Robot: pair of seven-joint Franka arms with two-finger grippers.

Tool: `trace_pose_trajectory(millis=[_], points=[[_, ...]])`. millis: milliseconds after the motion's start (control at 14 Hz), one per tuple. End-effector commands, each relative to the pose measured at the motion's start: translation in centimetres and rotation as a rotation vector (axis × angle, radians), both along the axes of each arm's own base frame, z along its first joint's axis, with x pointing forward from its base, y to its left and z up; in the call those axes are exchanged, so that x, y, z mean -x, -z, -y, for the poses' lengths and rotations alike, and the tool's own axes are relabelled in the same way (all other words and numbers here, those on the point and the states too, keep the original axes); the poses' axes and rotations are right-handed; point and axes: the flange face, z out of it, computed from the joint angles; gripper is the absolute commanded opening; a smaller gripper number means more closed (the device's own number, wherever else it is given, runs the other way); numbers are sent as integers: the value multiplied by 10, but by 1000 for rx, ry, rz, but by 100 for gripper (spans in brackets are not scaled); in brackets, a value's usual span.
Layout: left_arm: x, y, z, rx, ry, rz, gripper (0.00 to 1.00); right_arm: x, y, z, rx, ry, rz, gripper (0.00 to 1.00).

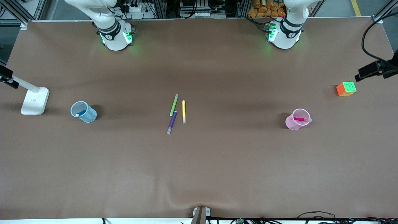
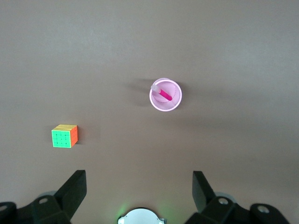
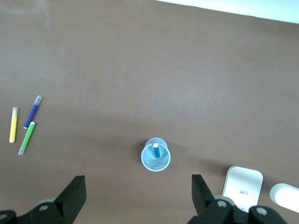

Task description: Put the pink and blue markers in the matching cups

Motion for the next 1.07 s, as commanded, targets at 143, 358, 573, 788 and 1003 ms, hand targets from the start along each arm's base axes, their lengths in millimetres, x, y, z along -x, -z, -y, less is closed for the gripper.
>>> trace_pose_trajectory(millis=[143, 358, 573, 788, 1003], points=[[35, -12, -3, -1, -7, 6, 100, -5, -5, -27, 54, -31, -6, 100], [37, -19, -3, -2, -4, 21, 100, 2, -4, -26, 25, 110, -47, 100], [37, -26, 0, -9, 3, 36, 100, 15, 2, -38, 19, 284, -159, 100], [37, -29, 10, -5, 21, 42, 100, 49, -12, -32, 41, 295, -251, 100], [38, -27, 13, -2, 19, 27, 100, 49, -6, -27, 32, 302, -199, 100]])
